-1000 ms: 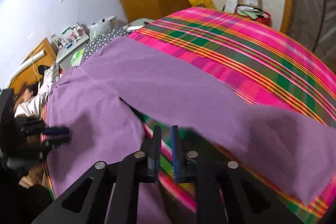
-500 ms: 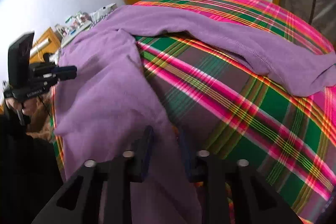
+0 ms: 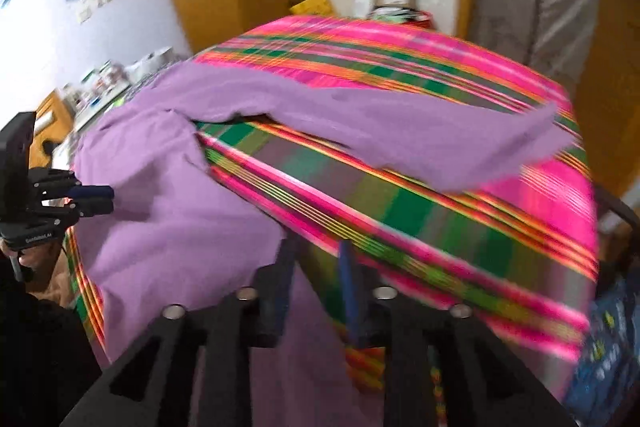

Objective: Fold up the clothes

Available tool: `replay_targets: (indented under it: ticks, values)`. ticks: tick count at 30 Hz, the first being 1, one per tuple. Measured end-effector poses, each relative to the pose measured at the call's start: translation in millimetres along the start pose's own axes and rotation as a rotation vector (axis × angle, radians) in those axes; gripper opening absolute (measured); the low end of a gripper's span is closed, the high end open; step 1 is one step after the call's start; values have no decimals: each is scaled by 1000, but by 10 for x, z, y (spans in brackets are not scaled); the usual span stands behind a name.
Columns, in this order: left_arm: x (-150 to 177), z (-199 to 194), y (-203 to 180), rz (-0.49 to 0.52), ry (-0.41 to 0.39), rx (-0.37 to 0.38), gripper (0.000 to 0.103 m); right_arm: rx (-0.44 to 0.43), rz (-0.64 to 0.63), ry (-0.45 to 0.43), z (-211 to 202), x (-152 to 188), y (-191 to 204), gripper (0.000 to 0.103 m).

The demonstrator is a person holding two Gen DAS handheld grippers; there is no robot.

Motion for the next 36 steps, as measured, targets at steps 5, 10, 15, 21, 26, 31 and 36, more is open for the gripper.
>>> replay_targets:
  ticks: [5, 10, 15, 21, 26, 31, 36]
  values:
    - [-75, -5, -229, 40, -14, 53, 14, 68, 79, 8, -303, 438, -331, 32]
    - [-233, 7, -617, 110, -37, 133, 14, 130, 161, -15, -462, 667, -637, 33]
    - [-320, 33, -943, 161, -50, 198, 14, 209, 254, -64, -780, 886, -979, 38]
    - [-310, 134, -1081, 174, -31, 227, 14, 257, 477, -133, -1201, 1321, -1543, 48]
    - [-291, 161, -1108, 172, -20, 232, 14, 101, 649, -133, -1069, 1542, -1733, 54]
    - [-290, 175, -1125, 176, -17, 231, 14, -24, 684, -114, -911, 1552, -1669, 48]
    - [-277, 211, -1115, 175, -5, 224, 14, 35, 603, -129, -968, 1404, -1598, 9]
Point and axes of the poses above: each gripper's, at about its wrist camera, not at the fingertips, and z roughly the way its jaws point, y to its left, x to its underside, the point moved 8 cm from there along z, roughly the way its jaws point, and after that the axes turned 3 degrees about z, right-handed, at the moved point
